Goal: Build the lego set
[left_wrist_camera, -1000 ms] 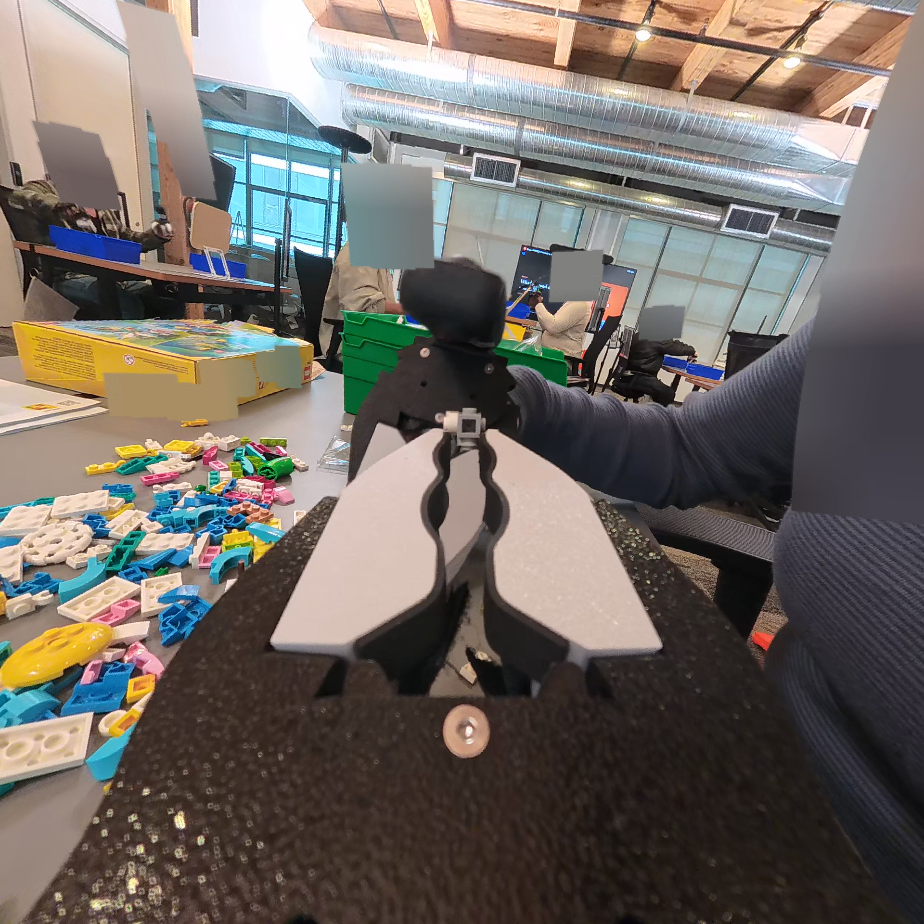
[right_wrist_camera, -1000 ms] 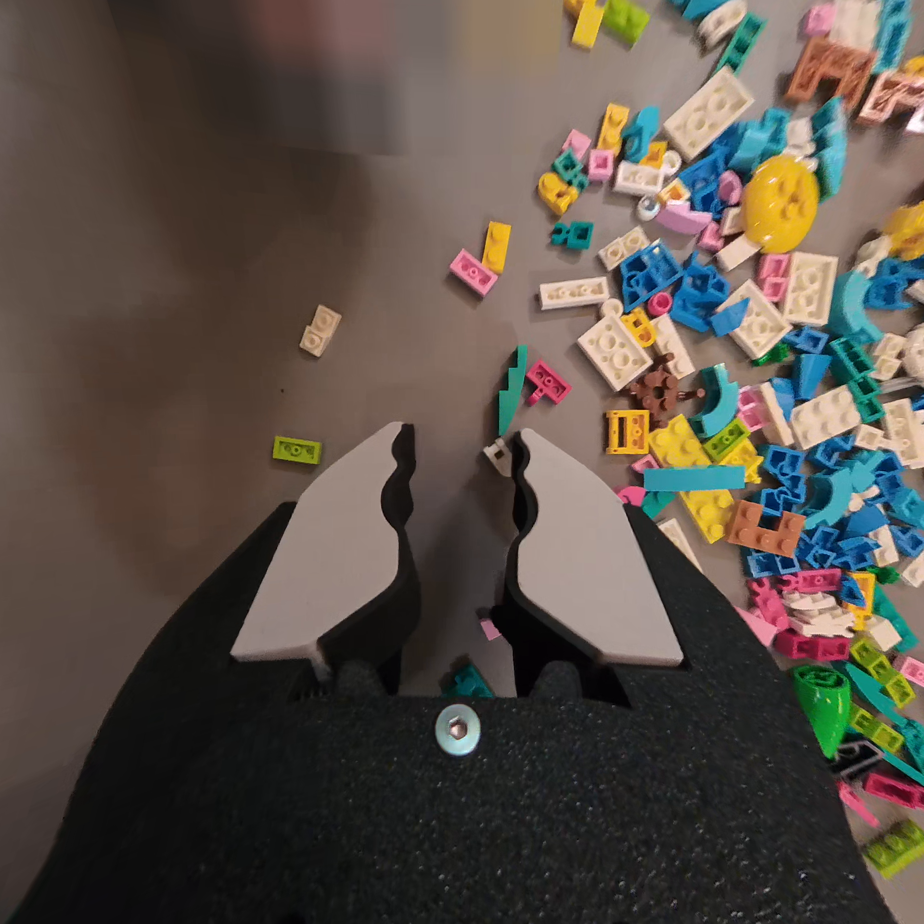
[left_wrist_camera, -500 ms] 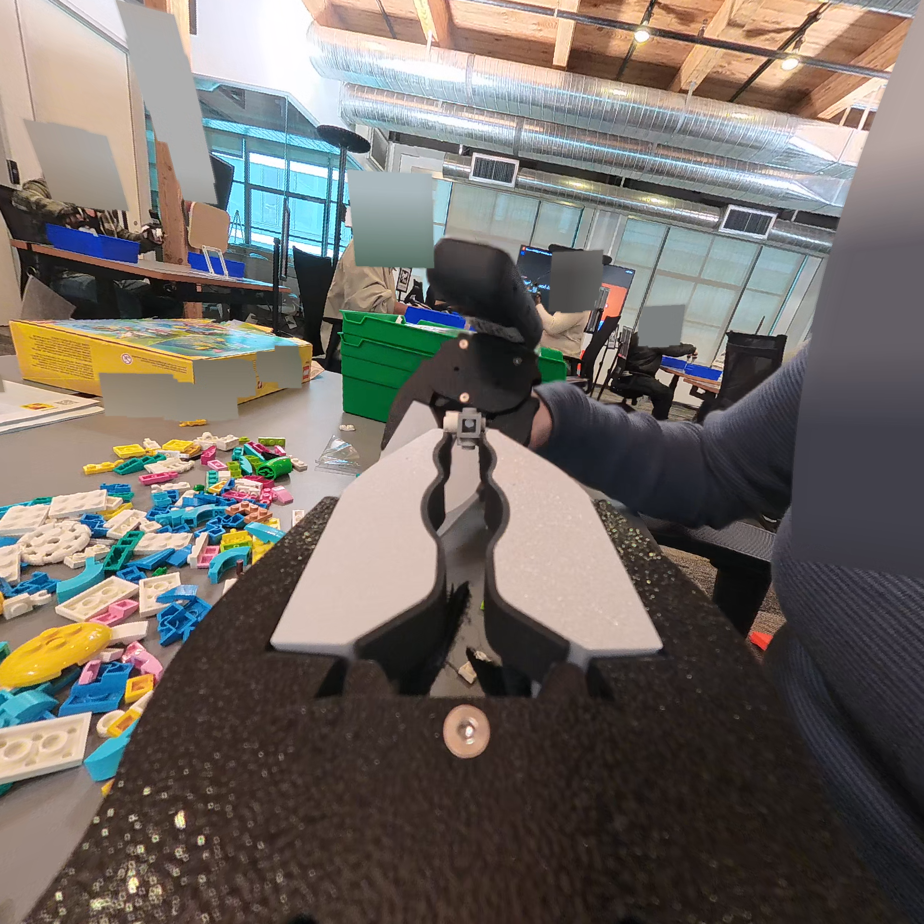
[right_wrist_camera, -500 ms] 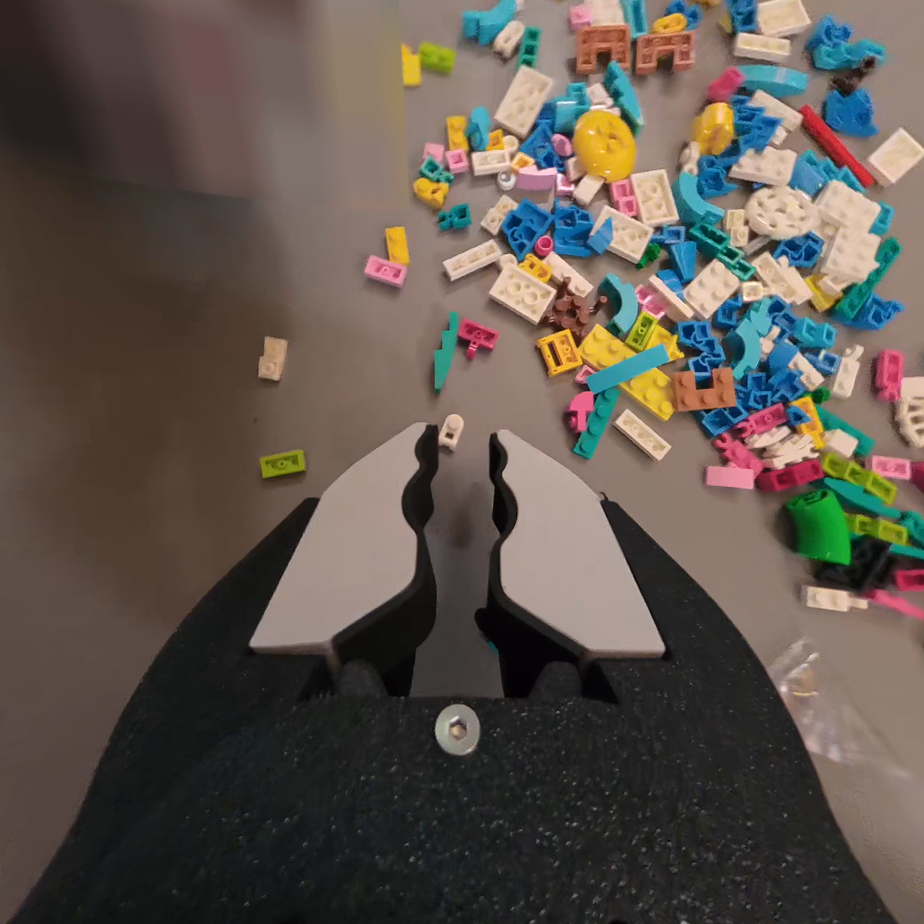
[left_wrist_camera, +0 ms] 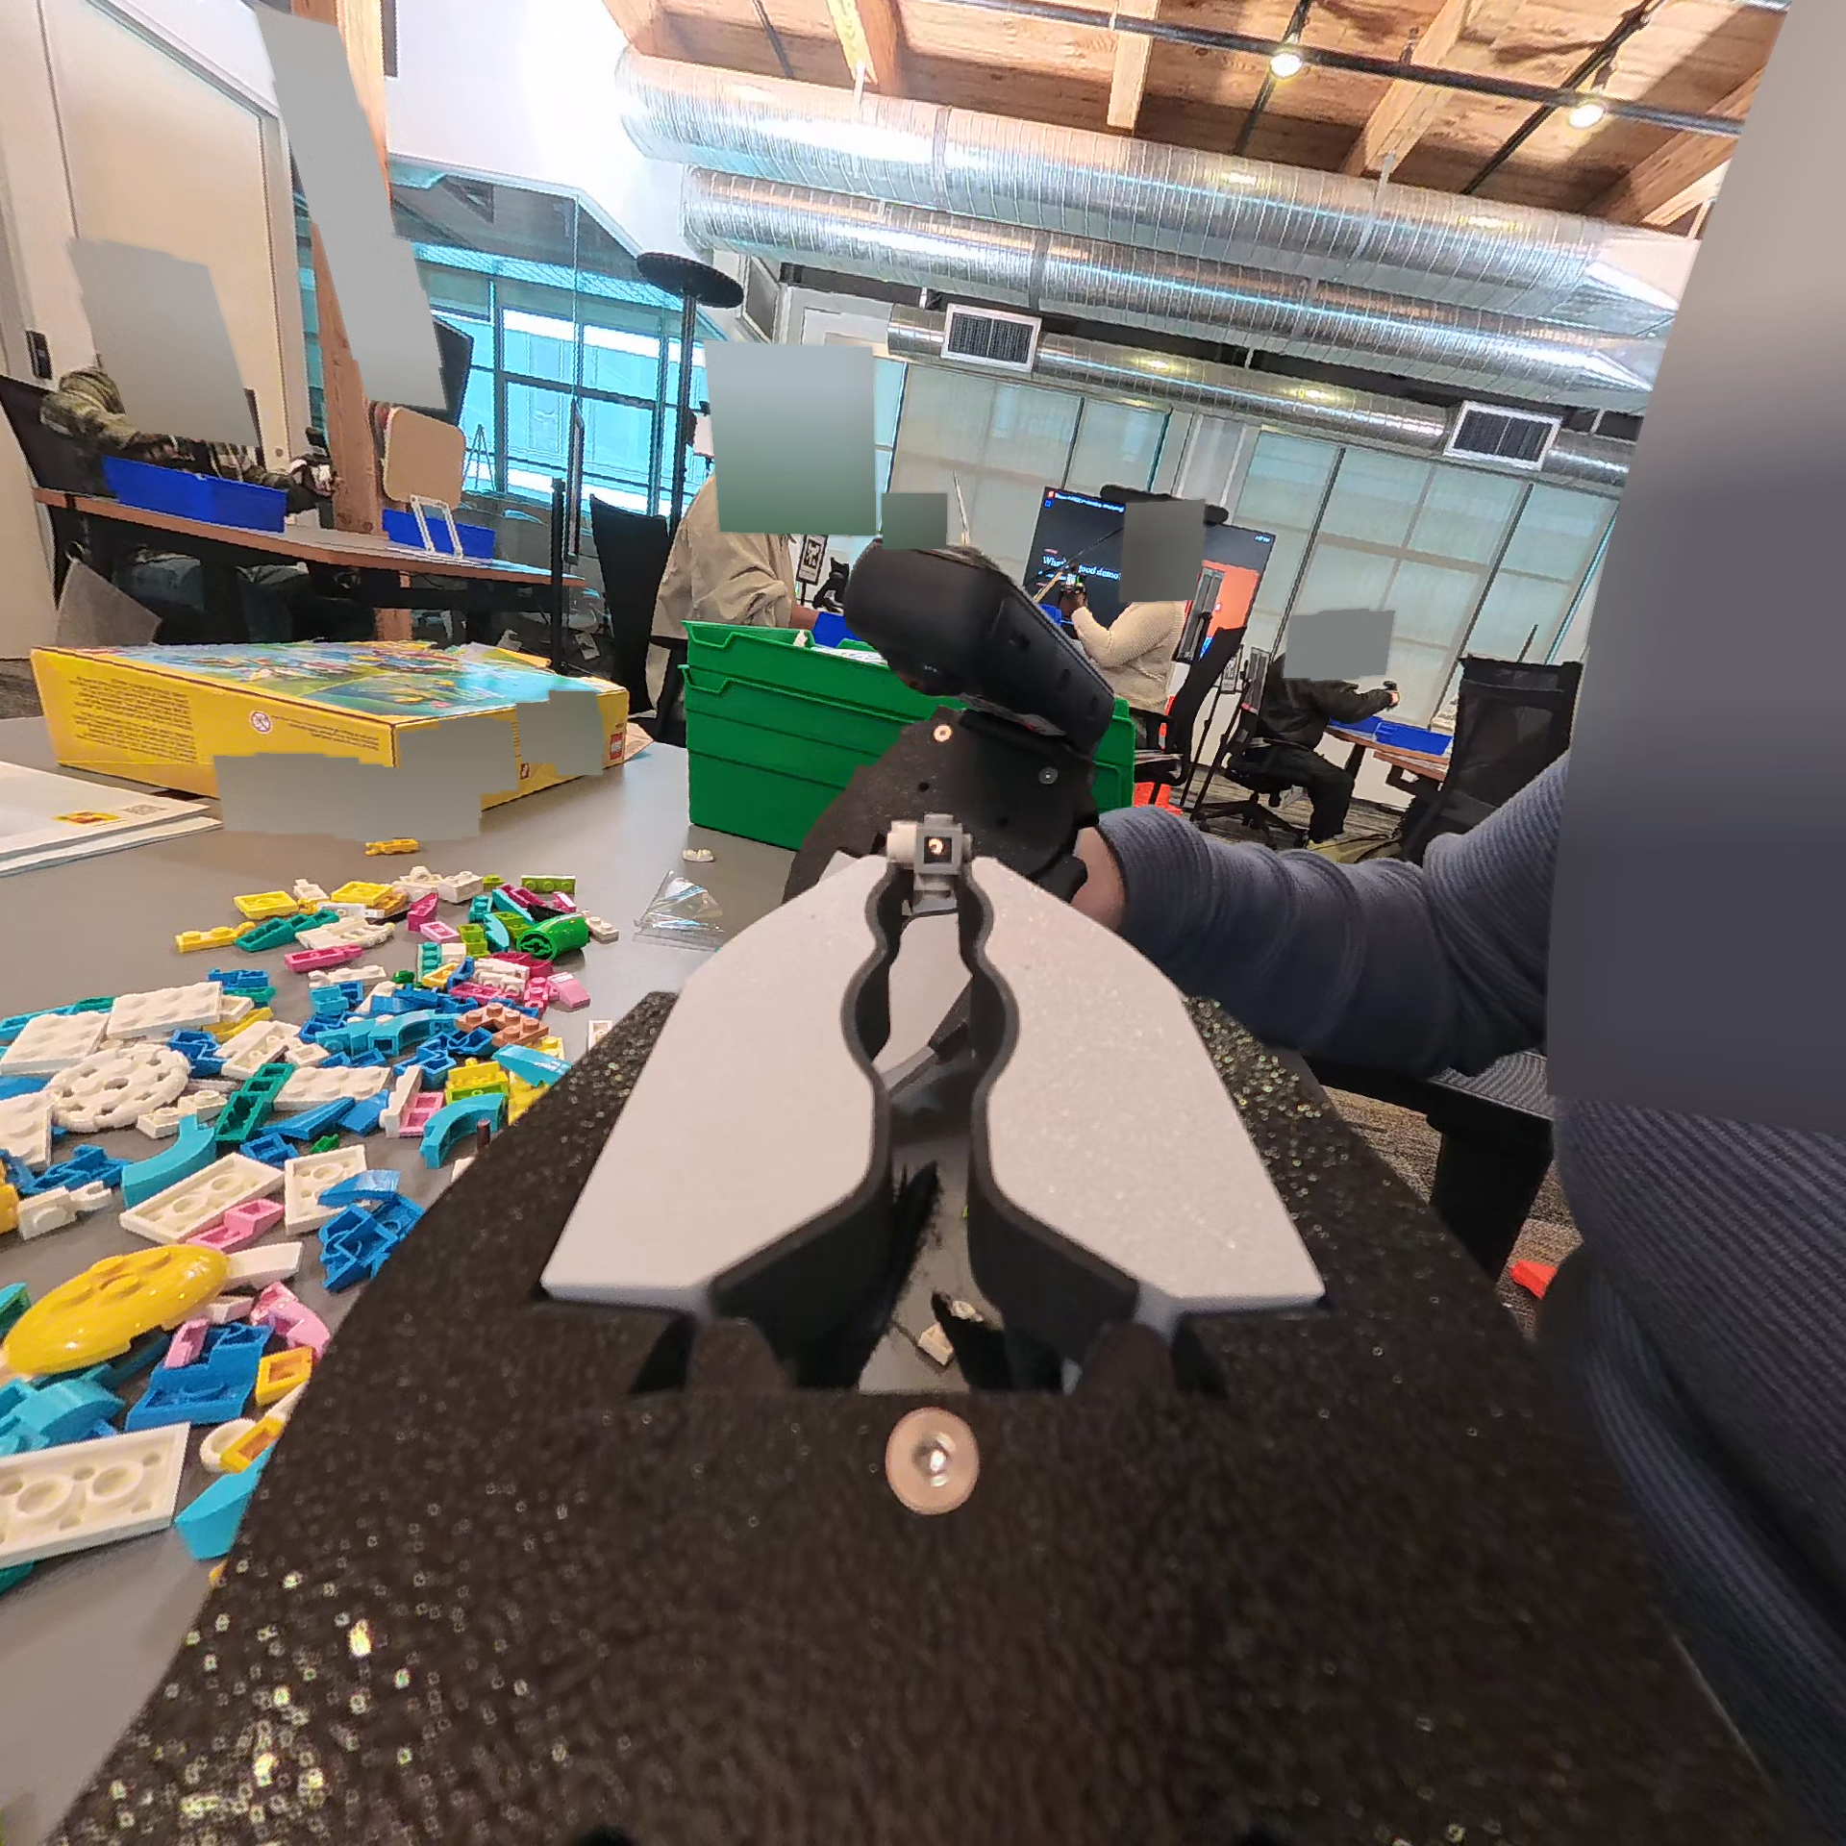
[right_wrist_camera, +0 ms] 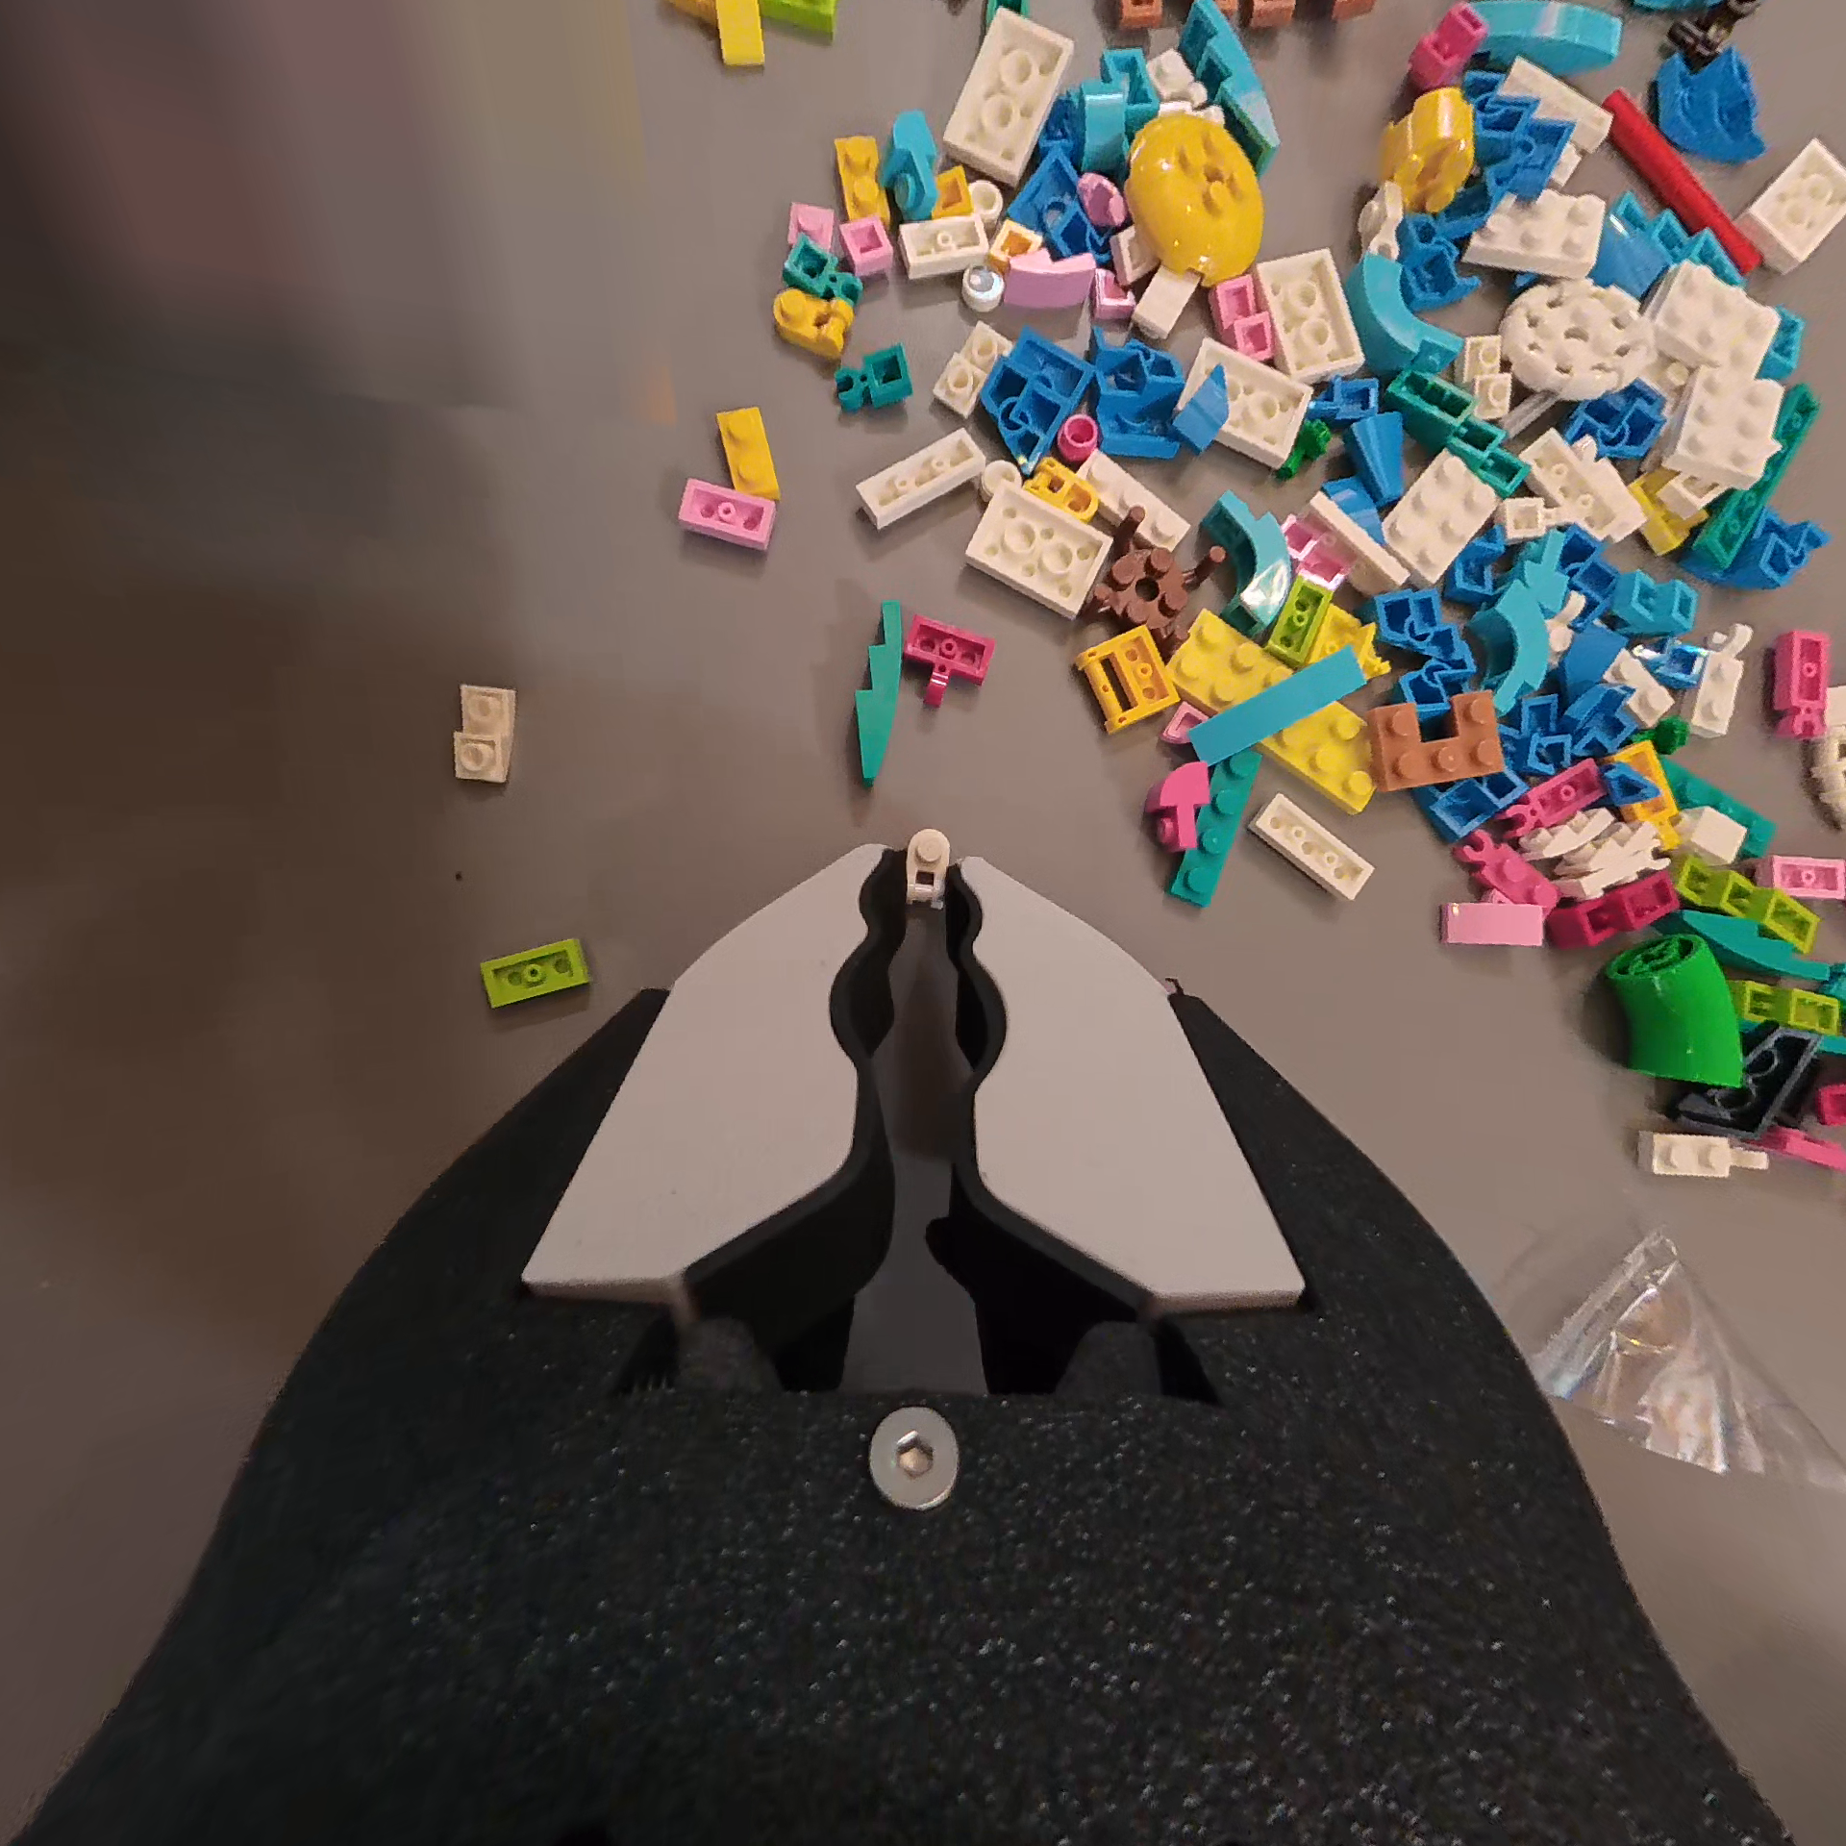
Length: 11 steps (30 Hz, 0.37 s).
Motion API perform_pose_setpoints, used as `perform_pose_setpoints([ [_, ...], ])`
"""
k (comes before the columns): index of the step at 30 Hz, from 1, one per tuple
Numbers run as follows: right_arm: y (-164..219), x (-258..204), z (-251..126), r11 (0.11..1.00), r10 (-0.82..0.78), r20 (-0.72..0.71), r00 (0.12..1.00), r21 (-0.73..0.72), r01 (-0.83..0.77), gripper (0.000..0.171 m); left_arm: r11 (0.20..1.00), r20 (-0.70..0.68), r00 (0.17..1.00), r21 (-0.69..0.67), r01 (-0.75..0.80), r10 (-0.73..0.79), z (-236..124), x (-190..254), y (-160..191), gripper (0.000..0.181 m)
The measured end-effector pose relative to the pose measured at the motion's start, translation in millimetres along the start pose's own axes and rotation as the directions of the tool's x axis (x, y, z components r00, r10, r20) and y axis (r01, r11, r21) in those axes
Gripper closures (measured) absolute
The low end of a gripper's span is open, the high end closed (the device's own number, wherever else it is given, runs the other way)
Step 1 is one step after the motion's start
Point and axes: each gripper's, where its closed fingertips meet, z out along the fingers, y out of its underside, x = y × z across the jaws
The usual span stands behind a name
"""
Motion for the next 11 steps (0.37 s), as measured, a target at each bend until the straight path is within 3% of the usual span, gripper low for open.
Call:
perform_pose_setpoints([
  [3,-20.8,9.9,-17.7,0.995,-0.061,-0.052,0.997,0.074,0.065,0.164,1.0,-0.001,1.0,-0.001,-0.001,0.001,0.2,0.4,0.1,0.171],
  [7,-79.5,-8.7,-68.9,0.932,-0.207,0.05,0.977,0.313,0.182,0.164,1.0,0.002,1.0,0.0,0.002,-0.002,0.3,-0.1,0.1,0.171],
  [11,-108.8,-32.5,-93.9,0.896,-0.347,0.167,0.923,0.35,0.273,0.164,1.0,-0.006,1.0,0.01,0.021,-0.021,0.6,1.2,-0.6,0.171],
])
